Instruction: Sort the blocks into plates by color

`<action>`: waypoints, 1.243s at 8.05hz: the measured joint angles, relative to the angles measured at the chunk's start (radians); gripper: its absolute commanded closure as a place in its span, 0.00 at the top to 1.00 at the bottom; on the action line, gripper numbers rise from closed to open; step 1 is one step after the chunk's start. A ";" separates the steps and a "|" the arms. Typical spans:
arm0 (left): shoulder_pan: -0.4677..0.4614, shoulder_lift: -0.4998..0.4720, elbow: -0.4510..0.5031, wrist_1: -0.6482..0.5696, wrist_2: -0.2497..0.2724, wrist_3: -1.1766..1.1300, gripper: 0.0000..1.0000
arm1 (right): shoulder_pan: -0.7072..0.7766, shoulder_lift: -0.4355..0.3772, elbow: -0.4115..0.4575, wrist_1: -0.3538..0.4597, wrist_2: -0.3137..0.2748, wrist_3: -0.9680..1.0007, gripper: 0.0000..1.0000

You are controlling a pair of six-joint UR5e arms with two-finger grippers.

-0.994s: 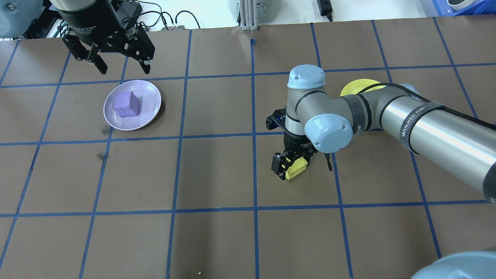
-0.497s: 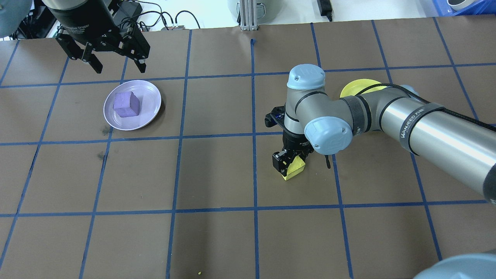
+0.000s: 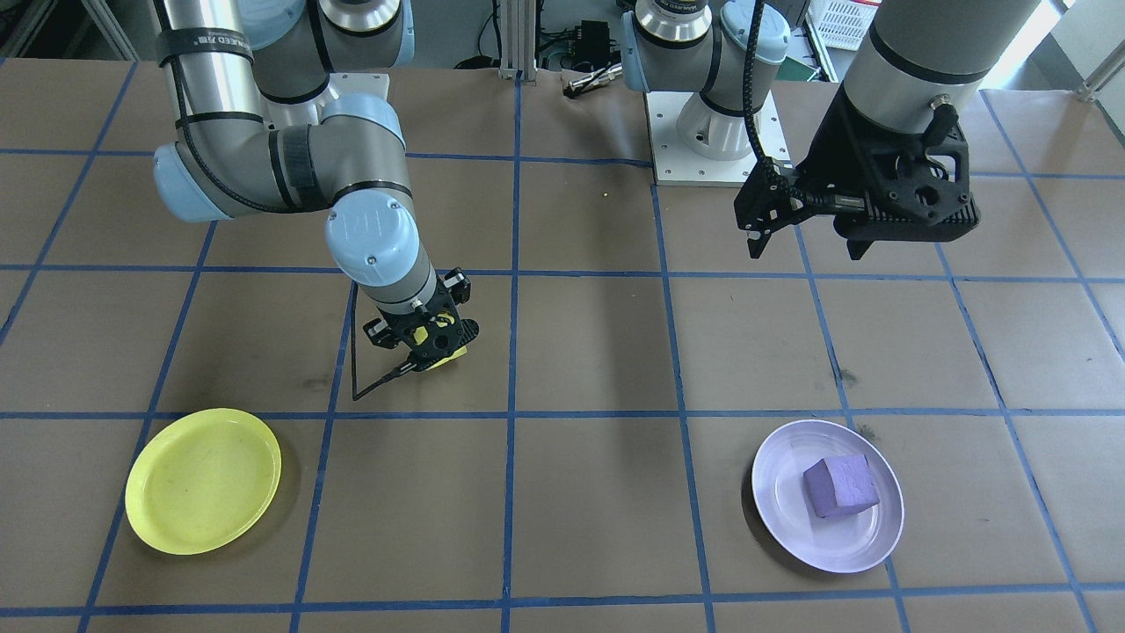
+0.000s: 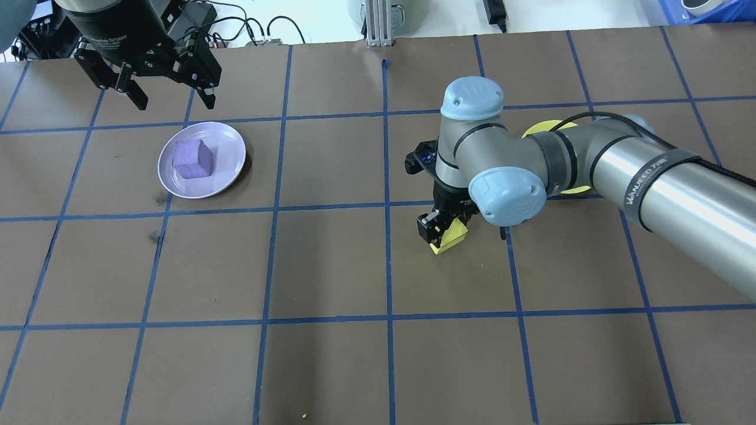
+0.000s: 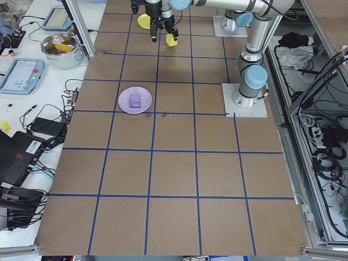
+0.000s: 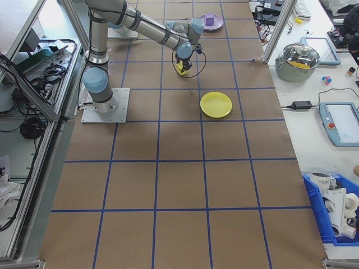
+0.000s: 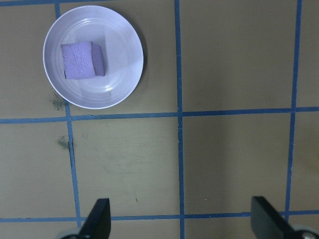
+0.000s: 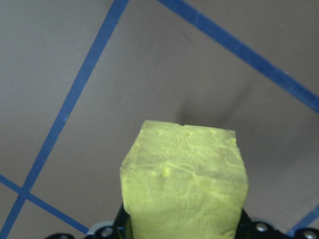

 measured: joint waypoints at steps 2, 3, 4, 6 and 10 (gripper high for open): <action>0.002 0.022 -0.002 -0.009 0.001 0.006 1.00 | -0.027 -0.082 -0.047 0.000 -0.053 0.010 0.00; 0.002 0.029 -0.003 -0.009 0.000 0.010 1.00 | -0.071 -0.102 -0.066 -0.001 -0.065 0.007 0.00; 0.002 0.032 -0.003 -0.007 0.000 0.013 1.00 | -0.140 -0.110 -0.083 -0.003 -0.067 -0.003 0.00; 0.001 0.036 -0.004 -0.010 0.003 0.013 1.00 | -0.277 -0.093 -0.105 -0.043 -0.062 -0.094 0.00; 0.002 0.034 -0.004 0.000 0.004 0.014 1.00 | -0.384 0.009 -0.119 -0.185 -0.072 -0.176 0.00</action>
